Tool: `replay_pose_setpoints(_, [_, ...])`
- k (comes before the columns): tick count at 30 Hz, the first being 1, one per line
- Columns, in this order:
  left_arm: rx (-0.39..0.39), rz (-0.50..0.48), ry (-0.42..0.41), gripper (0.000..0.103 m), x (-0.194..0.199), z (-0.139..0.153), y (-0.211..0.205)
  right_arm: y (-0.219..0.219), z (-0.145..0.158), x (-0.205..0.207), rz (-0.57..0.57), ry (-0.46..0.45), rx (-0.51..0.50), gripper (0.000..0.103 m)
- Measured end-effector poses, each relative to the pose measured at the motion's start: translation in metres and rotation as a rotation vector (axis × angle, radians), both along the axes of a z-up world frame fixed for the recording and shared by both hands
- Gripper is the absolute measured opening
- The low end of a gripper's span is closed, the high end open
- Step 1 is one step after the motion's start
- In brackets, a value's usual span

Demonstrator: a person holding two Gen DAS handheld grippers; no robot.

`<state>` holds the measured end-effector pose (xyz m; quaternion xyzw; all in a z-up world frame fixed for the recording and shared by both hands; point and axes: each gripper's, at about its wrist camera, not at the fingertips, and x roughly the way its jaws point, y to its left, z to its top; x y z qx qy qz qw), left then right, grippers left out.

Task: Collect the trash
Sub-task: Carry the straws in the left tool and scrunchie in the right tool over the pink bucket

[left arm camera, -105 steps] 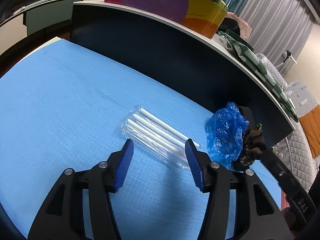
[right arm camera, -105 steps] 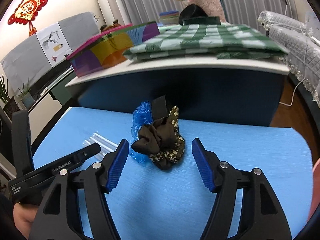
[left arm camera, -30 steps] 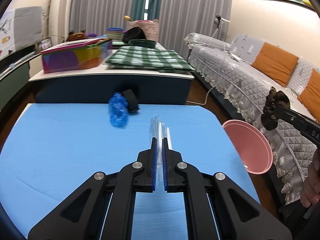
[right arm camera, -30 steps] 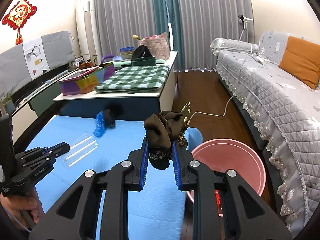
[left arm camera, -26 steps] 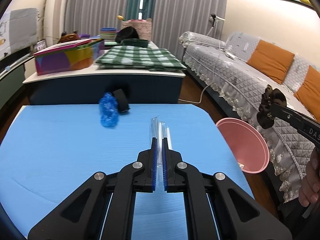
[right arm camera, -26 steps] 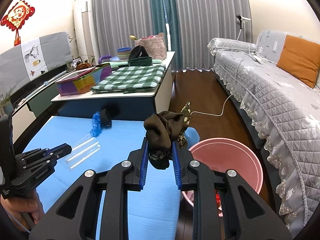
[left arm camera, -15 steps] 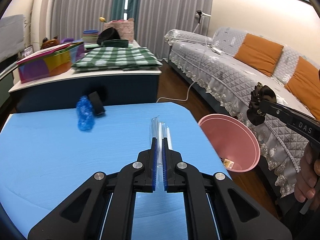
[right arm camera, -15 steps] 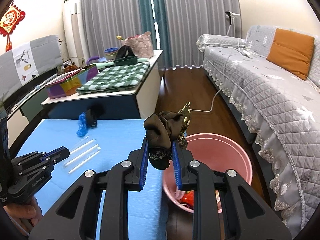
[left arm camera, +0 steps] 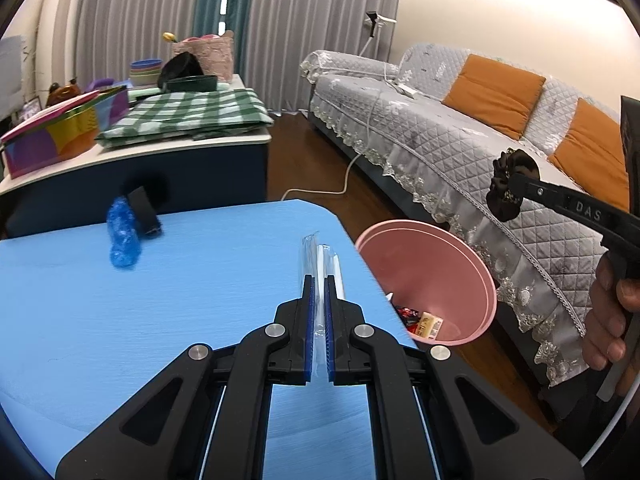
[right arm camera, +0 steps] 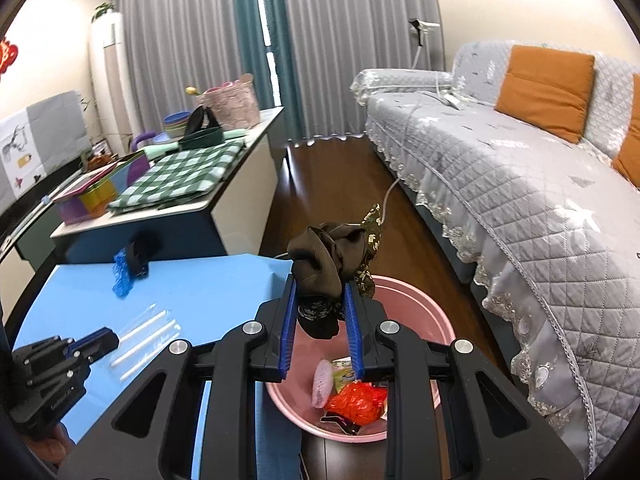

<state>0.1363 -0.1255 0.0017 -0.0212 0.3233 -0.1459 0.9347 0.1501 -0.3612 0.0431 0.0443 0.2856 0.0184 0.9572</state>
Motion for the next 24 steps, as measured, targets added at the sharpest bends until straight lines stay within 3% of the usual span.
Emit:
replay_pose_setpoints(14, [-0.018,-0.123,-0.003,0.005,0.044,0.011,-0.067,-0.039,-0.005,0.026,-0.091,0.025,0.006,0.023])
replay_pose_setpoints(24, [-0.020,-0.195,0.031,0.004,0.070,-0.009,-0.107,-0.053,-0.024,0.042,-0.106,0.072,0.014,0.024])
